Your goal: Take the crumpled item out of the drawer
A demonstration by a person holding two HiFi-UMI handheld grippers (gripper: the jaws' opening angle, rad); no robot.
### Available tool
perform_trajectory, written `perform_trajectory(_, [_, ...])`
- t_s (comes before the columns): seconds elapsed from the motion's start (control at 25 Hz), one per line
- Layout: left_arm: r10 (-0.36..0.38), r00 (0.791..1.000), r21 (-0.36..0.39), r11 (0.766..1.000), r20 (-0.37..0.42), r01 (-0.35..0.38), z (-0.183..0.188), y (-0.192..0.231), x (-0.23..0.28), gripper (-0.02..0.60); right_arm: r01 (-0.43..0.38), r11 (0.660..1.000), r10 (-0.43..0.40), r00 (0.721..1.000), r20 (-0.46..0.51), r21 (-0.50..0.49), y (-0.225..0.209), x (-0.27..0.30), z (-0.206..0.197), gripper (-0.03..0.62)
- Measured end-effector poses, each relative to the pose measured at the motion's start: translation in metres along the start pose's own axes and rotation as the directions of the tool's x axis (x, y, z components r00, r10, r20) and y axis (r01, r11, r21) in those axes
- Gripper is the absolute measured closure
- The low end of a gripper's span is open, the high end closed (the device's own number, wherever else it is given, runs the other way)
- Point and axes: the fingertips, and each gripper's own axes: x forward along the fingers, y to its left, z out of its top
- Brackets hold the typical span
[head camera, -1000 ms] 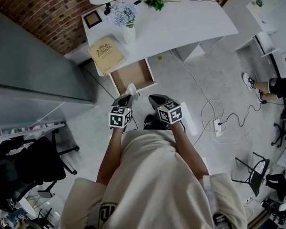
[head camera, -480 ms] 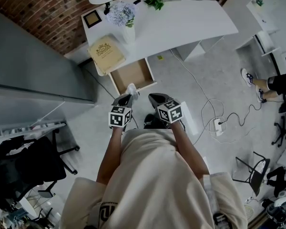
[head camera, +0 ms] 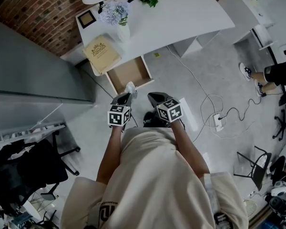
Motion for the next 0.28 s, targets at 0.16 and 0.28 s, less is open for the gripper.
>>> perform_trajectory(0.16, [-0.014,1.000,0.011,1.000,-0.004,0.014,-0.0005,-0.0066,0.0037,0.566,0.009,1.000,-0.009,1.000,0.007,0.008,-0.0031,-0.0040,-0.0022,0.569])
perform_trajectory(0.28, [-0.013,1.000,0.014,1.000,-0.006,0.014,-0.0011,-0.0071,0.0051,0.566,0.005,1.000,-0.005,1.000,0.005,0.003,-0.0025,-0.0038,-0.0042,0.569])
